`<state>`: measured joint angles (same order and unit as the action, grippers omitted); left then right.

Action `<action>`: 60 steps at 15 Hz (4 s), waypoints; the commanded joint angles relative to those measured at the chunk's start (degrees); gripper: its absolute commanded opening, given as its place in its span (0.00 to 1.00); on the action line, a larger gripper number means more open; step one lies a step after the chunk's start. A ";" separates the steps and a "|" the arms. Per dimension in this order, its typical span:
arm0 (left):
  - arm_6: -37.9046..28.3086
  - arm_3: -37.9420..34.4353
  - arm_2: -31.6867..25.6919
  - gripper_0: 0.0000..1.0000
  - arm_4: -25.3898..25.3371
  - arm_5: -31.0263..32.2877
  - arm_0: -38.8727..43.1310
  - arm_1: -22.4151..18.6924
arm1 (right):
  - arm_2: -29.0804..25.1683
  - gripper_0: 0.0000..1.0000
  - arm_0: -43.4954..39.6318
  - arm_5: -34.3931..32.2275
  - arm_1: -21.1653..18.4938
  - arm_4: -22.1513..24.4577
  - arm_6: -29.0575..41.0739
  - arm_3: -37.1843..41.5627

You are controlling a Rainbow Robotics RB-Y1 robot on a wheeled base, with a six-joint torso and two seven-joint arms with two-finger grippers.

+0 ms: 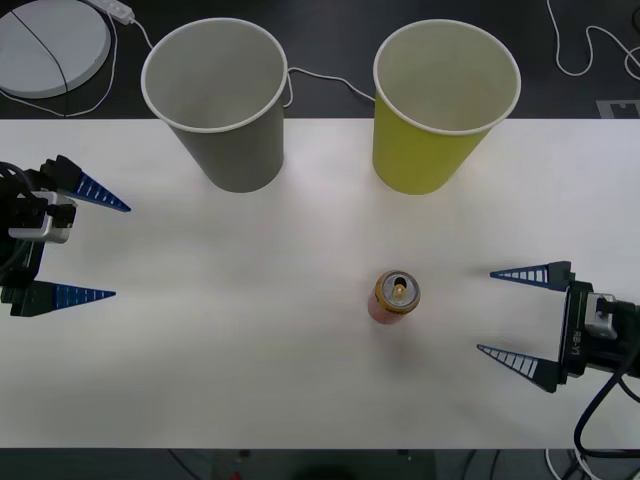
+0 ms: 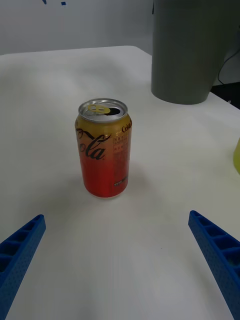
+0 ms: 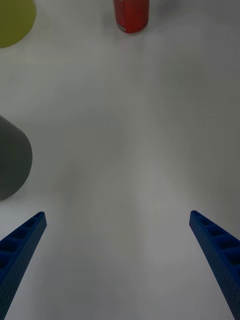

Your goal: Put the can into the green bin and the plastic bottle into the gray bin

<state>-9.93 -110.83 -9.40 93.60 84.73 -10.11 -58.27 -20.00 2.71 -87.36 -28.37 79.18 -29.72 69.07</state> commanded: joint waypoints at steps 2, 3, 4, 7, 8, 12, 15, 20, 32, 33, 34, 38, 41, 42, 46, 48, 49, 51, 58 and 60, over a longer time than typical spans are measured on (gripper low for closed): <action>0.00 0.00 0.00 1.00 0.00 0.00 0.00 0.00 | 0.05 1.00 1.95 0.00 2.71 -0.35 -2.36 -5.09; 0.00 0.00 0.00 1.00 0.00 0.00 0.00 0.00 | 0.14 1.00 2.39 0.18 3.50 -0.35 -2.97 -6.05; 0.00 0.00 0.00 1.00 0.00 0.00 0.00 0.00 | 0.14 1.00 2.74 0.53 4.29 -0.35 -3.50 -6.76; 0.00 0.00 0.00 1.00 0.00 0.00 0.00 0.00 | 1.19 1.00 3.00 3.16 6.31 -0.35 -4.64 -6.93; 0.00 0.00 0.00 1.00 0.00 0.00 0.00 0.00 | 1.90 1.00 3.09 4.31 6.84 -0.35 -4.99 -6.93; 0.00 0.00 0.00 1.00 0.00 0.00 0.00 0.00 | 5.68 1.00 3.53 8.17 8.07 -1.49 -6.14 -6.93; 0.00 0.00 0.00 1.00 0.00 0.00 0.00 0.00 | 9.19 1.00 3.79 10.72 8.68 -3.07 -6.75 -6.93; 0.00 0.00 0.00 1.00 0.00 0.00 0.00 0.00 | 12.62 1.00 4.15 12.92 10.09 -4.48 -7.63 -6.93; 0.00 0.00 0.00 1.00 0.00 0.00 0.00 0.00 | 14.99 1.00 4.41 16.26 12.73 -4.48 -9.56 -6.93; 0.00 0.00 0.00 1.00 0.00 0.00 0.00 0.00 | 14.99 0.56 4.50 16.26 12.73 -4.48 -9.83 -6.93; 0.00 0.00 0.00 1.00 0.00 0.00 0.00 0.00 | 14.99 0.05 4.50 16.26 12.73 -4.48 -9.92 -6.93; 0.00 0.00 0.00 1.00 0.00 0.00 0.00 0.00 | 15.52 0.00 4.94 16.26 12.81 -4.48 -9.56 -6.93; 0.00 0.00 0.00 1.00 0.00 0.00 0.00 0.00 | 15.52 0.00 5.29 16.26 12.73 -4.48 -9.04 -6.93; 0.00 0.00 0.00 1.00 0.00 0.00 0.00 0.00 | 15.52 0.00 5.29 16.26 12.73 -4.48 -8.77 -6.84; 0.00 0.00 0.00 1.00 0.00 0.00 0.00 0.00 | 17.01 0.00 5.29 15.91 10.27 -4.30 -4.99 -4.47; 0.00 0.00 0.00 1.00 0.00 0.00 0.00 0.00 | 17.54 0.00 3.00 16.00 7.98 -1.40 2.04 2.38; 0.00 0.00 0.00 1.00 0.00 0.00 0.00 0.00 | 16.84 0.00 1.42 16.00 7.37 0.97 6.08 6.78; 0.00 0.00 0.00 1.00 0.00 0.00 0.00 0.00 | 14.73 0.00 -2.97 16.08 6.13 6.86 16.45 17.94; 0.00 0.00 0.00 1.00 0.00 0.00 0.00 0.00 | 9.46 0.00 -12.29 15.91 -0.72 15.21 46.16 43.34; 0.00 0.00 0.00 1.00 0.00 0.00 0.00 0.00 | 8.05 0.00 -12.64 15.65 -3.36 15.21 52.75 46.24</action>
<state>-9.93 -110.83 -9.40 93.61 84.73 -10.11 -58.27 -11.50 -9.89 -71.54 -30.89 94.39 20.97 114.49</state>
